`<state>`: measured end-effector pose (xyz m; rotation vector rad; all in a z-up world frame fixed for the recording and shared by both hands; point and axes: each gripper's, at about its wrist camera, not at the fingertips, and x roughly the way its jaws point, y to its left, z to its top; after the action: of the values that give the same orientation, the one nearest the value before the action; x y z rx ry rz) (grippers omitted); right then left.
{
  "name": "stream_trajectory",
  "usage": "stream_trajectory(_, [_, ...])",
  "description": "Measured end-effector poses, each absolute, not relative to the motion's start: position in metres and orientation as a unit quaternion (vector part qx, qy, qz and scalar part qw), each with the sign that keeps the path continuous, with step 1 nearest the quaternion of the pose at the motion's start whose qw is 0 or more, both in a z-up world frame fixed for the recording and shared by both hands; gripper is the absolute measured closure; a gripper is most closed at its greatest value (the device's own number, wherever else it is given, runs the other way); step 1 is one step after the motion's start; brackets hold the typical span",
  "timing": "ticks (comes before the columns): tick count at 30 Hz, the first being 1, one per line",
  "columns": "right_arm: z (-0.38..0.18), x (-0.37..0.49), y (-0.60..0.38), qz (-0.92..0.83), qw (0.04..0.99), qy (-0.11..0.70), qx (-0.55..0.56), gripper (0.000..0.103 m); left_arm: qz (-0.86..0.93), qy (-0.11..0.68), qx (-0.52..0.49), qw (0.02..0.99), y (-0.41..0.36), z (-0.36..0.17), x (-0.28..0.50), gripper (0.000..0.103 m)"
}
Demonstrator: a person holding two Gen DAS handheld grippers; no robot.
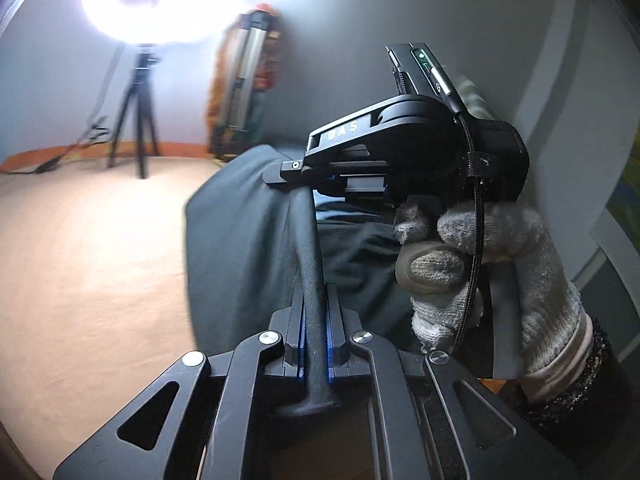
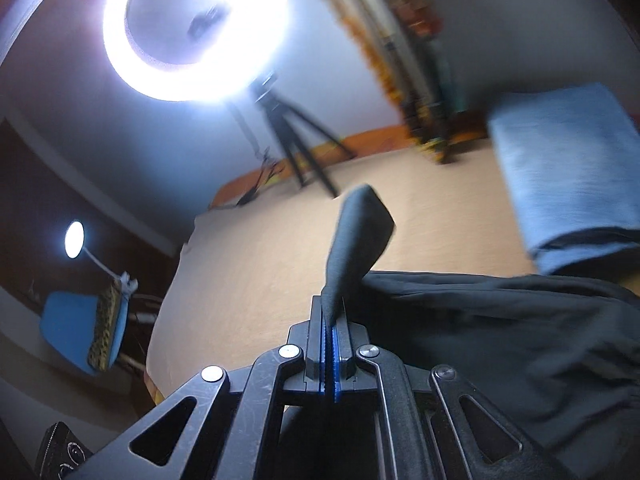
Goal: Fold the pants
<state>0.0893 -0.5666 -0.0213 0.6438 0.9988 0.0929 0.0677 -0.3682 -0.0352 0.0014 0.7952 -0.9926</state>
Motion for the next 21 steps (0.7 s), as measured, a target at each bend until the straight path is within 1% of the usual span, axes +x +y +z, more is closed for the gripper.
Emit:
stream_trajectory(3, [-0.024,0.068,-0.596,0.025,0.831,0.461,0.309,0.103,-0.481,0.375,0.022,0.792,-0.395,-0.042,0.044,0.098])
stream_trajectory(9, [-0.035,0.037,-0.646,-0.01,0.829,0.463,0.314,0.103,-0.509,0.389,0.045,0.767,-0.449,-0.061,0.025,0.098])
stream_trajectory(21, [-0.044,0.001,-0.722,-0.052,0.833,0.456,0.309,0.103,-0.541,0.421,0.019,0.728,-0.53,-0.074,0.019,0.098])
